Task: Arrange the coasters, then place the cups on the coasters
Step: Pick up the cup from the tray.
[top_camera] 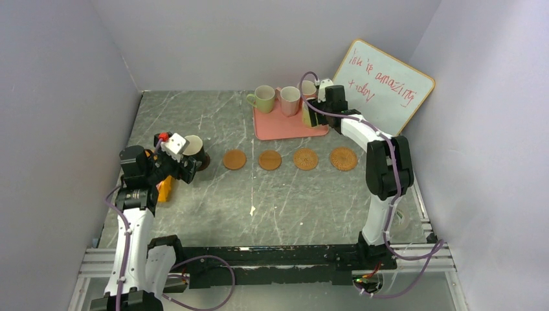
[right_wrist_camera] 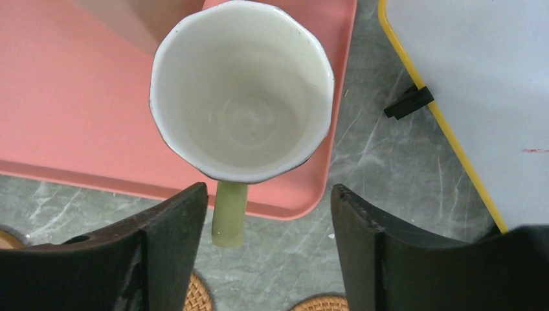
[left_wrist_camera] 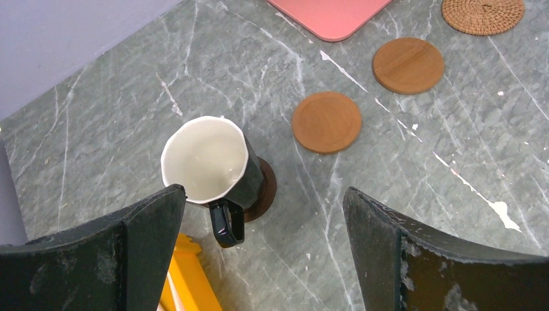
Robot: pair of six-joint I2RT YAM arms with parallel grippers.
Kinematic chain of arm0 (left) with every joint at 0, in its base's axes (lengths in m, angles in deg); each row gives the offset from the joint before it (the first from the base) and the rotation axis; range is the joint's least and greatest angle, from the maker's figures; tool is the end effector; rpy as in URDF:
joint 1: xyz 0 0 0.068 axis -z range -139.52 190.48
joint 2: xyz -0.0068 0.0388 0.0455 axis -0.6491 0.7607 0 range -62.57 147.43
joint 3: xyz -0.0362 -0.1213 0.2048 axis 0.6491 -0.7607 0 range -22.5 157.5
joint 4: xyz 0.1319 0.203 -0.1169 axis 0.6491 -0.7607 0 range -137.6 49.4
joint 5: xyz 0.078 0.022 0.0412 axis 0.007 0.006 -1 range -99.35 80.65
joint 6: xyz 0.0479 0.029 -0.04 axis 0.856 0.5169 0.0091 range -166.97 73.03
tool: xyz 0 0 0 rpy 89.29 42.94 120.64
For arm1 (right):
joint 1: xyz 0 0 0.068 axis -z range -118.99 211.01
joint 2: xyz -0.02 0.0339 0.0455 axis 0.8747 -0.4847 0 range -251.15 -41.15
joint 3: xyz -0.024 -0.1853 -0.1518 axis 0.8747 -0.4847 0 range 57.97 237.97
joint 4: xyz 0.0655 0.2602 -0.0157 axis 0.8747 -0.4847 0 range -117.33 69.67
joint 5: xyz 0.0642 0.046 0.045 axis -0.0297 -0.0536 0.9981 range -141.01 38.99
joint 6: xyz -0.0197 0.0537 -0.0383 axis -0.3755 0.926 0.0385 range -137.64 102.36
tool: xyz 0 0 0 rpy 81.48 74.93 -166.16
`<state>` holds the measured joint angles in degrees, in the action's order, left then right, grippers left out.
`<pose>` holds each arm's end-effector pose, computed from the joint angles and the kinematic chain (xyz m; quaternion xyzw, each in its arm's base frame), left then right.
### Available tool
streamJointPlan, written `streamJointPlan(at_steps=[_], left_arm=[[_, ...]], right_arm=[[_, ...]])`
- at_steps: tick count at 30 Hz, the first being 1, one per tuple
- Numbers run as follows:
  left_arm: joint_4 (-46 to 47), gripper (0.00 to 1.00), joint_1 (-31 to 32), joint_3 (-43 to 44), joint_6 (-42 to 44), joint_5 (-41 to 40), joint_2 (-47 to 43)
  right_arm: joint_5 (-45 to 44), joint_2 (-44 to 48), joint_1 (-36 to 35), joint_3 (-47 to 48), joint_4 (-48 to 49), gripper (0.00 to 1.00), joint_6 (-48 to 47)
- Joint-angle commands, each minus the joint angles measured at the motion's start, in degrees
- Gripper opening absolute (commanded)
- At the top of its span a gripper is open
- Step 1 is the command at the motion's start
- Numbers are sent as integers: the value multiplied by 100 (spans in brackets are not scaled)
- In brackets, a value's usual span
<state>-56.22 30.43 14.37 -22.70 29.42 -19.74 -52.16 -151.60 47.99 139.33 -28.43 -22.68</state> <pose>0.2204 0.0037 0.2606 0.2818 0.7510 -0.1058 0.5877 0.4425 0.1012 0.1809 -0.1361 0.8852 0.0220 0.4443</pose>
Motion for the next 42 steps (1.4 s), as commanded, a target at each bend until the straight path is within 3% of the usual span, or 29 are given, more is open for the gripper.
streamJointPlan(at_steps=[1,3,7,11,18,34,42], left_arm=[[230,96,-24,-30,-61,35,-39],[233,96,-24,-38,-62,26,-30],[243,96,-28,-47,-60,34,-28],[250,96,-28,-65,-46,85,-30],[248,96,-32,-63,-50,79,-37],[217,96,-33,-65,5,200,-85],[239,96,-33,-56,-10,83,-74]], right_arm=[[54,-51,70,155,514,66,229],[93,-27,83,19,708,58,264],[94,-71,89,-88,792,50,283],[294,17,90,-243,963,26,244],[554,191,103,-305,944,0,240],[673,1431,97,-279,441,0,223],[635,1381,31,-442,532,0,181]])
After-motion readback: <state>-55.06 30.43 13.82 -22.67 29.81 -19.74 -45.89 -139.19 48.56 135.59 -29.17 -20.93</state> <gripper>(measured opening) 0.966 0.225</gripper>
